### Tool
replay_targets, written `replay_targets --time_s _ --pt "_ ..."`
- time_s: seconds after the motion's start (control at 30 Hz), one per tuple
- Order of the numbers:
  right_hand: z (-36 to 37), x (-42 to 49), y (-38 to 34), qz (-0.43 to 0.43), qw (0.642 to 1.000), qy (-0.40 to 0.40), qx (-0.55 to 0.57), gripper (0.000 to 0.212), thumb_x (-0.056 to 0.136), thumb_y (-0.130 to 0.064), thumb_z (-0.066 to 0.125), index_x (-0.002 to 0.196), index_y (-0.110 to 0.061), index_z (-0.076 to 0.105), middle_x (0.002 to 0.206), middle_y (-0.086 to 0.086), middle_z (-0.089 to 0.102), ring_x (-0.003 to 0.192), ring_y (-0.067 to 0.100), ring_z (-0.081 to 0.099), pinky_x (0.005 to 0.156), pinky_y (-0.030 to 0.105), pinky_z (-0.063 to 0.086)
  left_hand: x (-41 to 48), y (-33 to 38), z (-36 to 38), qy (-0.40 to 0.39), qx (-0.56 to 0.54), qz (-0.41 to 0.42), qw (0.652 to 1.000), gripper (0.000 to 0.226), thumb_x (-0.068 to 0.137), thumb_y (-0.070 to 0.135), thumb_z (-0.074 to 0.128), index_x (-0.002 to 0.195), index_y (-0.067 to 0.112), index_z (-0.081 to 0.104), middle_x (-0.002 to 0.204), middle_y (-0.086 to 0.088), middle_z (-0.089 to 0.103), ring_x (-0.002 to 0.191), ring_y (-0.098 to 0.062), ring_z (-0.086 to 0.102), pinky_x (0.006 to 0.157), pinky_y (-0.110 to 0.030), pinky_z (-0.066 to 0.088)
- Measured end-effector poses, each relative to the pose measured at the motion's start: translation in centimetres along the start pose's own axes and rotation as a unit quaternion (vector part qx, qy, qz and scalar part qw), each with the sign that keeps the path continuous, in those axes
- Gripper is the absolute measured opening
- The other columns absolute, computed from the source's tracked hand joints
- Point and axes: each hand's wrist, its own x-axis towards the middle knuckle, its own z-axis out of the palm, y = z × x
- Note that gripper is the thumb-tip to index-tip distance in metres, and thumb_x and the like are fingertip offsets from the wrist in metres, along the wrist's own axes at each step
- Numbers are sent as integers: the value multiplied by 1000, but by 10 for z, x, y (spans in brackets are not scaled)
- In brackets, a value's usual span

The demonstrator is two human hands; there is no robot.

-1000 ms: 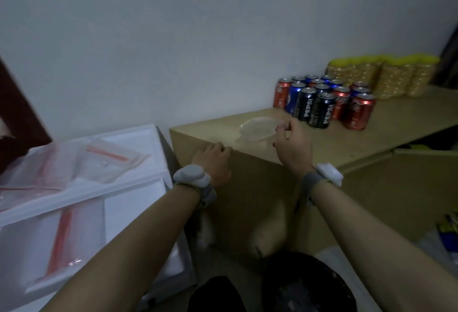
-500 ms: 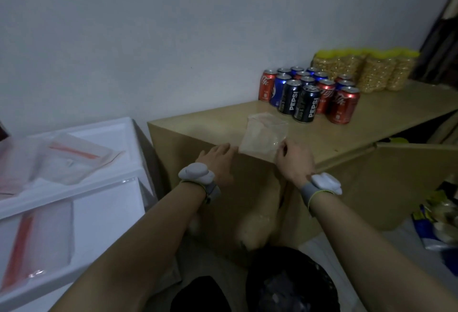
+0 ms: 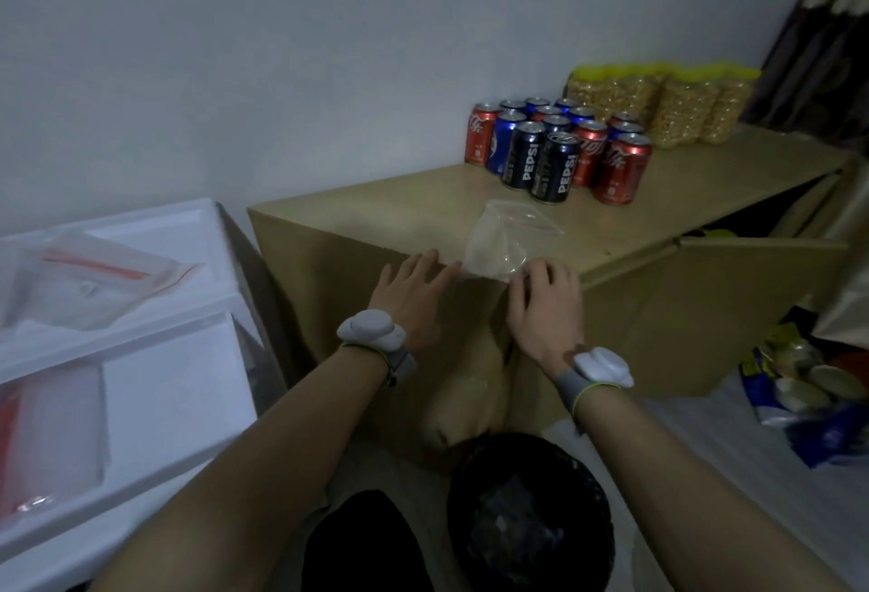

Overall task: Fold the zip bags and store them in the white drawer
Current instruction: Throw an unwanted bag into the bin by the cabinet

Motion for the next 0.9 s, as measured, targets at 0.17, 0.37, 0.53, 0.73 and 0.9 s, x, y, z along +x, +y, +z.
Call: replay_targets --time_s 0.17,0.37,0.53,0.73,0.9 --pt "-13 -52 32 84 996 -29 -30 16 94 -20 56 102 -6 59 113 19 54 98 37 49 81 42 41 -1 49 15 37 -11 73 997 74 89 25 55 151 40 17 163 -3 10 149 -29 9 119 -56 15" --pt "-2 -109 74 139 970 -193 -42 27 89 -30 49 96 -8 62 104 19 60 96 40 56 81 39 48 -4 78 33 62 -30 77 995 84 89 38 53 156 34 3 165 -1 -1 151 -23 1 118 -58 12" --pt "13 -151 88 198 914 -347 -71 26 92 -33 48 102 -14 62 111 16 64 102 37 62 84 37 52 -8 76 54 88 -68 43 993 88 90 34 48 156 25 -9 164 8 -11 151 -21 -2 117 -62 9" --pt "31 -190 98 232 826 -505 -88 37 92 -34 54 121 -16 65 123 12 66 112 31 63 92 34 50 -8 77 66 98 -82 48 991 89 87 36 45 157 24 -8 164 8 -12 152 -21 -2 117 -62 11" --pt "35 -189 95 232 796 -551 -95 36 93 -26 59 124 -9 63 127 14 63 118 31 58 95 34 46 -5 74 71 119 -65 49 990 101 83 20 61 157 26 -7 164 10 -11 152 -20 -1 116 -64 13"
